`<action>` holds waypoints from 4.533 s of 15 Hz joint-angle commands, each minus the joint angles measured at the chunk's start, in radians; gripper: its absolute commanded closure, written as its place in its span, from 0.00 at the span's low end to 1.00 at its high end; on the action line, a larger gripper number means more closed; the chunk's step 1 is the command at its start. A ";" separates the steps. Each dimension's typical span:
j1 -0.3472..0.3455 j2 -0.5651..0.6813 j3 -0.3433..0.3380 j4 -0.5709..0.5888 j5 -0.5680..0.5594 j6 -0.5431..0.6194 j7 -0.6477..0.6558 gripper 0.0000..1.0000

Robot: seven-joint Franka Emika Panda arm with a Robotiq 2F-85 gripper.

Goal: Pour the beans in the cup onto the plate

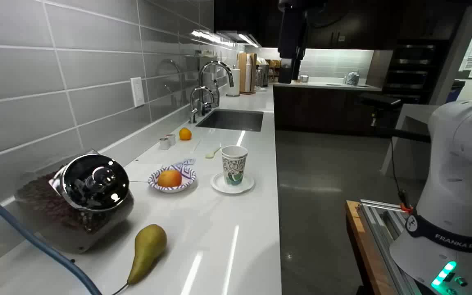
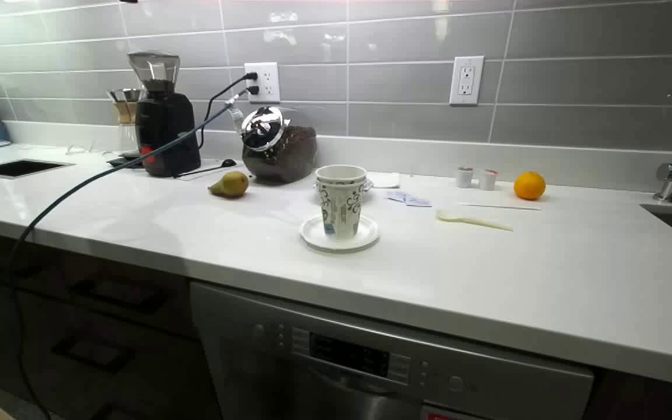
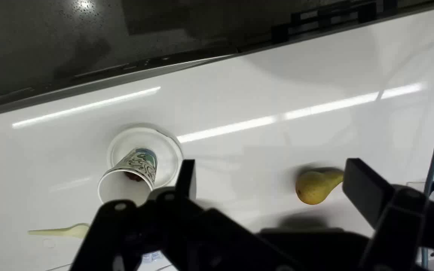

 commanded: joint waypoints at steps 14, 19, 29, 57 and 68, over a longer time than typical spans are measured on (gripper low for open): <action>0.014 0.028 -0.209 0.068 0.021 -0.087 -0.380 0.00; -0.004 0.135 -0.298 0.126 -0.035 -0.084 -0.591 0.00; -0.093 0.365 -0.322 0.078 -0.024 0.371 -0.469 0.00; -0.153 0.784 -0.295 0.306 -0.206 0.371 -1.097 0.00; -0.167 0.862 -0.217 0.264 -0.193 0.592 -1.206 0.00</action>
